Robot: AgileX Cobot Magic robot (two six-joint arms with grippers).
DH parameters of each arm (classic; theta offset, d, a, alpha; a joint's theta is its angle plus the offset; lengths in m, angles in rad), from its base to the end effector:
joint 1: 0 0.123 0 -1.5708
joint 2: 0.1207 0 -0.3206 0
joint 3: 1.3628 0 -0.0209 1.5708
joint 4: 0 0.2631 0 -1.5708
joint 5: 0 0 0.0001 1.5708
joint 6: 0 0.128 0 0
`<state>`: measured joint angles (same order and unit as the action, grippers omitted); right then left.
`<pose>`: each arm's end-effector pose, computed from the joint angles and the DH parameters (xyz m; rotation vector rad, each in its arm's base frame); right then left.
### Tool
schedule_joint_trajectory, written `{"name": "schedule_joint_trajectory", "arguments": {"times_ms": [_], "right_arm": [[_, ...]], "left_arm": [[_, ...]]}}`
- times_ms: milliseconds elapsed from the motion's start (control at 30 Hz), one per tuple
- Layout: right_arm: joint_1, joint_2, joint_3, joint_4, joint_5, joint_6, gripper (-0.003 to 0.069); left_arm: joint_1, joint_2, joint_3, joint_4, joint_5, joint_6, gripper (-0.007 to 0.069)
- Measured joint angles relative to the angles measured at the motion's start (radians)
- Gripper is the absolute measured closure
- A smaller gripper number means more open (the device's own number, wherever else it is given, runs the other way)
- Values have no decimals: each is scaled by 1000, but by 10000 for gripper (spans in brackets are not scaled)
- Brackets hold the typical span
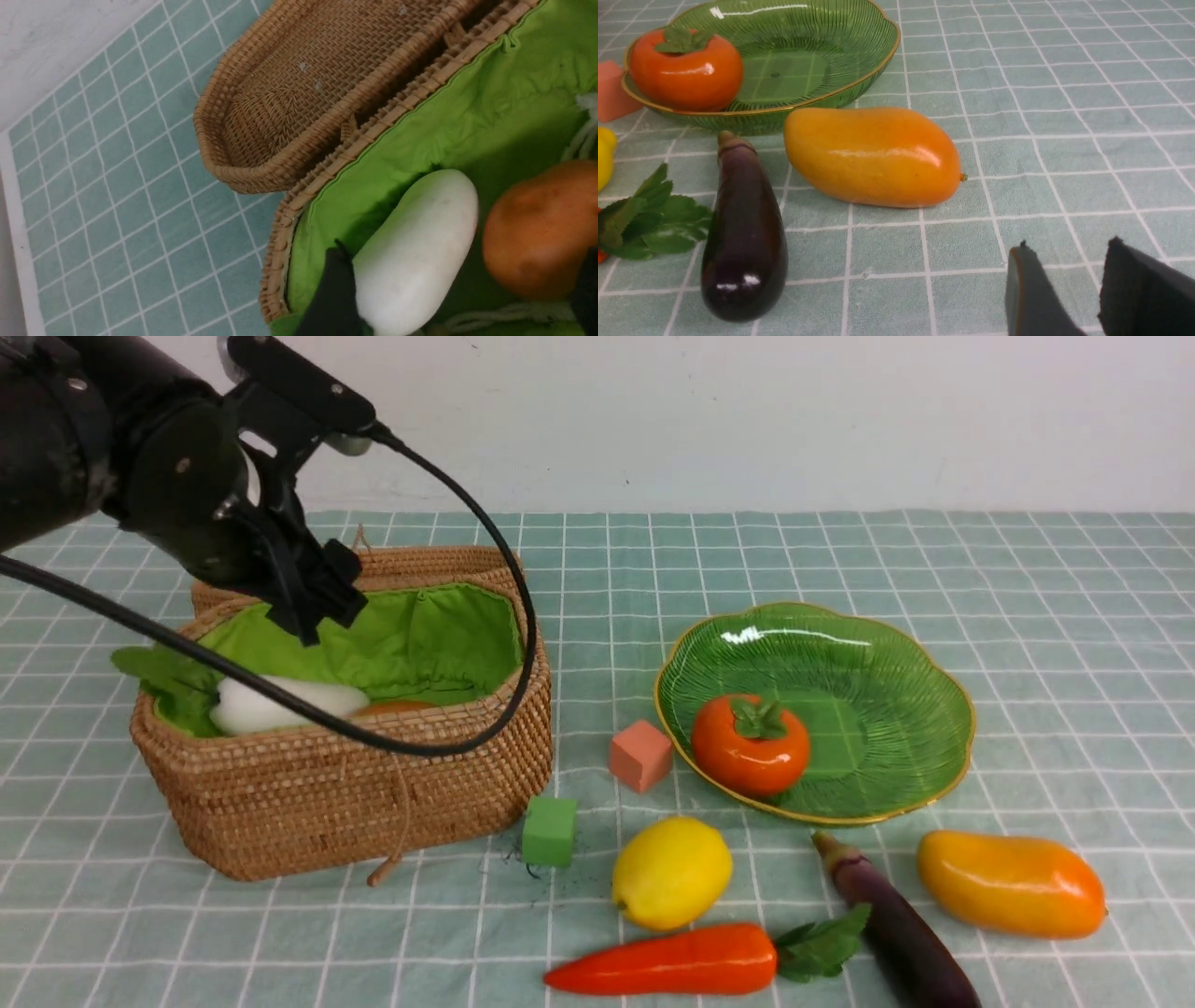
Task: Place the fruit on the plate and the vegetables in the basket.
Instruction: Take a daikon with your left arm and place it on the basket on the left, then grab an eggplant with your right arm and place it in the basket on the left.
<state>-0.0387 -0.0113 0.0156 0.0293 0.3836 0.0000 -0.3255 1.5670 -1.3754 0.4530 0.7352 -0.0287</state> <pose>0.0640 -0.0011 0.1627 0.0541 1.8705 0.0023 0.3792 -0.0883 0.3481 0.6009 2.2618 0.3468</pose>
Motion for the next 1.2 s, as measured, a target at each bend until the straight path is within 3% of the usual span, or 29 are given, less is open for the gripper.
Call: {"name": "schedule_joint_trajectory", "arguments": {"times_ms": [167,267,367,400,467,500,633,900,1200], "right_arm": [[0,0,0,0,0,0,418],[0,0,0,0,0,0,418],[0,0,0,0,0,0,418],[0,0,0,0,0,0,418],[0,0,0,0,0,0,418],[0,0,0,0,0,0,418],[0,0,0,0,0,0,418],[0,0,0,0,0,0,418],[0,0,0,0,0,0,418]], "left_arm": [[0,-114,0,-77,121,0,97],[0,-235,0,-174,266,-1,183],[0,-365,0,-270,374,-7,317],[0,-373,0,-279,381,-8,327],[0,-489,0,-323,470,-44,480],[0,-497,0,-326,476,-44,480],[0,-647,19,-395,499,-99,638],[0,-958,346,-515,498,-166,638],[0,-1068,595,-588,499,-230,638]]}}
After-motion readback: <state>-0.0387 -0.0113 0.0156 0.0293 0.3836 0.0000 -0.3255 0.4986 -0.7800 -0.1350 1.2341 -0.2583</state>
